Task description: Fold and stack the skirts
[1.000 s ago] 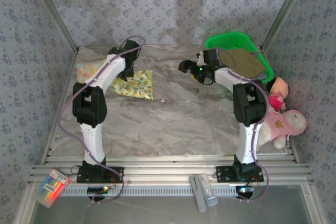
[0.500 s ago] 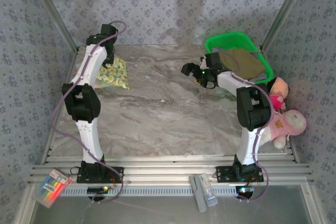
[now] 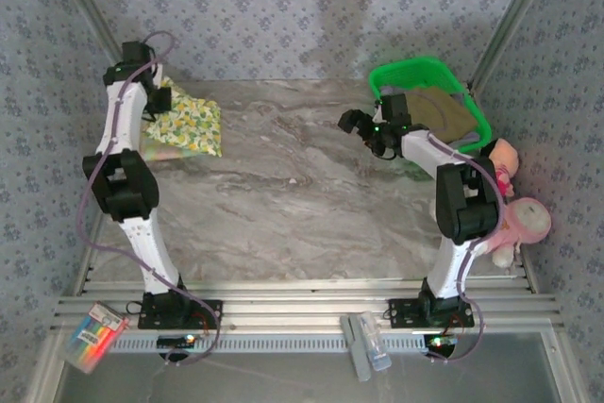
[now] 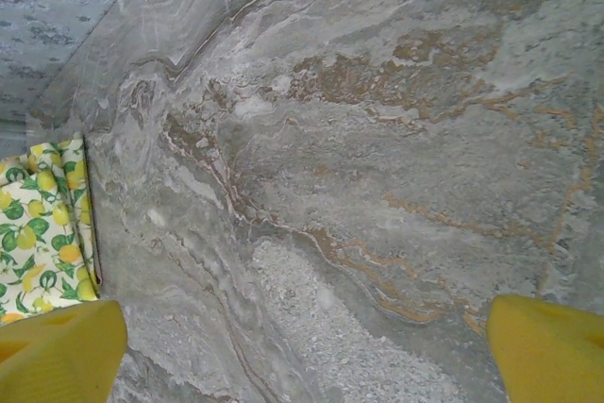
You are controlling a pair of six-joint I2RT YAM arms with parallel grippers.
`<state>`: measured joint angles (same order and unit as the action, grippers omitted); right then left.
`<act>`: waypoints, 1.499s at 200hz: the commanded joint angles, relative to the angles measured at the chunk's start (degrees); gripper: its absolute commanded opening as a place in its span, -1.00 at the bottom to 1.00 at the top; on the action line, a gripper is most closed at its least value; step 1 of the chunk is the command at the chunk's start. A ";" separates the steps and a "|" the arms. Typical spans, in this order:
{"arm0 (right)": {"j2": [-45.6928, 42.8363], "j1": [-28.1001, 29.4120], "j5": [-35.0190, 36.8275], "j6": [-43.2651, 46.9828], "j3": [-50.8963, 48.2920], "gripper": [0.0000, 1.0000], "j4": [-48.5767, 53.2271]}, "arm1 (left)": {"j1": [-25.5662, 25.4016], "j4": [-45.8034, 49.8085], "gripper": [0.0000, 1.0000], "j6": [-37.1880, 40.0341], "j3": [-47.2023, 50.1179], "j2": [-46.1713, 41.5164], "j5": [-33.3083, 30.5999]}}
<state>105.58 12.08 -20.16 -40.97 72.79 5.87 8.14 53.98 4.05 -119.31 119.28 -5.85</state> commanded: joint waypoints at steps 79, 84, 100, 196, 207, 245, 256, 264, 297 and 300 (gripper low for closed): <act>-16.78 -3.27 -0.38 4.11 -9.51 1.00 0.97 | 7.37 -1.35 0.29 -0.68 -5.58 8.77 5.49; -18.02 -3.39 -0.47 4.39 -10.10 1.00 0.99 | 7.39 -1.01 0.47 -1.58 -6.36 8.71 4.87; -21.30 -4.11 -0.32 8.29 -10.17 1.00 3.25 | 7.39 -1.66 0.93 -5.38 -6.25 6.51 4.42; -5.14 -16.88 17.31 37.31 11.18 1.00 25.88 | -2.13 -26.70 1.00 -30.02 31.94 -25.18 15.78; -0.59 -17.46 16.19 38.62 15.35 1.00 29.56 | -2.81 -27.73 1.00 -31.61 34.95 -27.47 16.04; 10.77 -17.64 16.46 39.59 25.86 0.96 36.68 | -2.91 -28.08 1.00 -33.33 42.39 -33.22 16.01; 13.48 -17.81 19.05 39.22 28.32 0.86 38.38 | -2.87 -27.53 0.99 -32.92 43.62 -34.08 15.43; 14.85 -17.89 20.85 38.96 29.44 0.75 39.21 | -2.85 -26.95 1.00 -32.72 44.18 -34.59 14.89; 15.59 -18.86 20.01 39.04 30.14 0.08 39.19 | -2.83 -25.32 1.00 -31.80 45.35 -35.54 14.03; 15.50 -18.97 19.79 39.10 29.98 0.02 39.03 | -2.81 -25.37 1.00 -31.82 45.46 -35.55 14.02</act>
<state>121.25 -5.89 -1.23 -2.44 100.75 41.17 5.15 28.38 -27.75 -74.28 86.46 9.19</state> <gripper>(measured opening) 0.586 0.997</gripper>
